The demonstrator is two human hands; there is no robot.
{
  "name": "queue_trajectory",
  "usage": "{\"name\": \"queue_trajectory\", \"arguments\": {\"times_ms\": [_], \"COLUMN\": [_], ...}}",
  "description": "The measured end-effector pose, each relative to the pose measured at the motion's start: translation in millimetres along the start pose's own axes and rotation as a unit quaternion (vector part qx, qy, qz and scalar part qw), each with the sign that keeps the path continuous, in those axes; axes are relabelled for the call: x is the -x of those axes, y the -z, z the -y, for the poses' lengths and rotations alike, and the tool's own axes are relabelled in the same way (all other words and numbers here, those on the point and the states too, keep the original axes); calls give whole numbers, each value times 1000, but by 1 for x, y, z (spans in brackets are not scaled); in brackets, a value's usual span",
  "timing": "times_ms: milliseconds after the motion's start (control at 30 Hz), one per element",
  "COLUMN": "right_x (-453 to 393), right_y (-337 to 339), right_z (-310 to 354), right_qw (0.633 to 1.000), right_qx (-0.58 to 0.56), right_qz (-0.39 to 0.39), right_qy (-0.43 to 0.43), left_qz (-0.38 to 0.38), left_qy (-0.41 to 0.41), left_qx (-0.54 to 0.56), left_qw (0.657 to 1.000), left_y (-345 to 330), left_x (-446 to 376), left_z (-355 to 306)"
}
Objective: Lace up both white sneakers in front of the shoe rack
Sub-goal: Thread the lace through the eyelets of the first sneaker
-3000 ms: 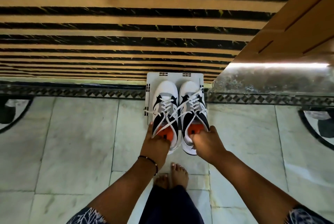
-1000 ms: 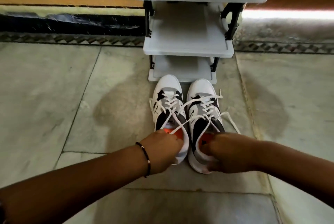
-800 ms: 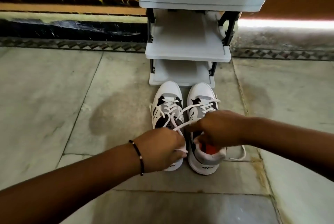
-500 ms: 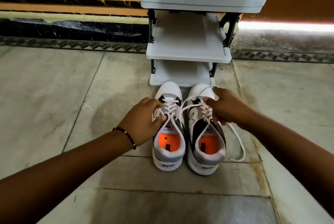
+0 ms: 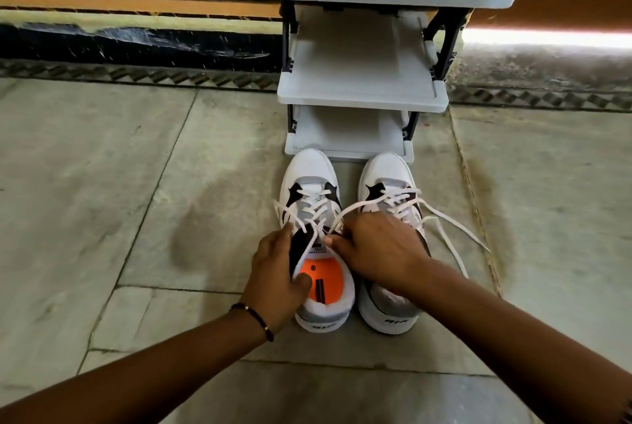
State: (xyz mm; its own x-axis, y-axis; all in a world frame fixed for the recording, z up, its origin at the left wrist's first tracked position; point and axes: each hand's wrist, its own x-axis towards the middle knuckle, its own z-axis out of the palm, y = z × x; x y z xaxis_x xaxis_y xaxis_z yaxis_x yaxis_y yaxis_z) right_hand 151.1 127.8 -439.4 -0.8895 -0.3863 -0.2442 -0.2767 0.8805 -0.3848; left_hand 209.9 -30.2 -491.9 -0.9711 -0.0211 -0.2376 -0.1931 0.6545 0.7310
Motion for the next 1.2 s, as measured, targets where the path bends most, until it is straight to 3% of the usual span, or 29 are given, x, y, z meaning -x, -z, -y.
{"name": "queue_trajectory", "arguments": {"times_ms": [100, 233, 333, 433, 533, 600, 700, 767, 933, 1067, 1200], "right_x": [-4, -14, -14, -14, -11, -8, -3, -2, -7, -3, 0], "right_y": [-4, -10, -15, -20, -23, -19, -13, -10, -9, -4, 0], "right_z": [2, 6, 10, 12, 12, 9, 9, 9, 14, 19, 14], "right_qw": [999, 991, 979, 971, 969, 946, 872, 858, 946, 911, 890], "right_qx": [-12, -125, -196, -223, -223, -310, -474, -498, -321, -409, -449], "right_qz": [-18, -3, -48, -76, -101, -99, -102, -111, -3, 43, 41], "right_qy": [25, 42, 11, 34, 31, -11, -61, -57, 38, 11, -74], "left_qz": [-6, -11, -14, 1, -26, -64, -84, -90, -62, 46, 40], "left_qy": [-30, 10, 2, -44, -34, -4, -17, -53, -155, -132, -75], "left_qx": [3, 127, 253, 306, 365, 444, 504, 500, 339, 206, 114], "left_qw": [1000, 992, 967, 951, 930, 894, 860, 860, 926, 969, 990], "left_y": [7, 15, 23, 25, 30, 34, 41, 46, 48, 45, 46], "left_x": [-1, -14, -16, -13, -11, -9, -6, -7, -13, -14, -14], "left_z": [-4, -15, -25, -32, -37, -39, -45, -51, -60, -57, -45]}}
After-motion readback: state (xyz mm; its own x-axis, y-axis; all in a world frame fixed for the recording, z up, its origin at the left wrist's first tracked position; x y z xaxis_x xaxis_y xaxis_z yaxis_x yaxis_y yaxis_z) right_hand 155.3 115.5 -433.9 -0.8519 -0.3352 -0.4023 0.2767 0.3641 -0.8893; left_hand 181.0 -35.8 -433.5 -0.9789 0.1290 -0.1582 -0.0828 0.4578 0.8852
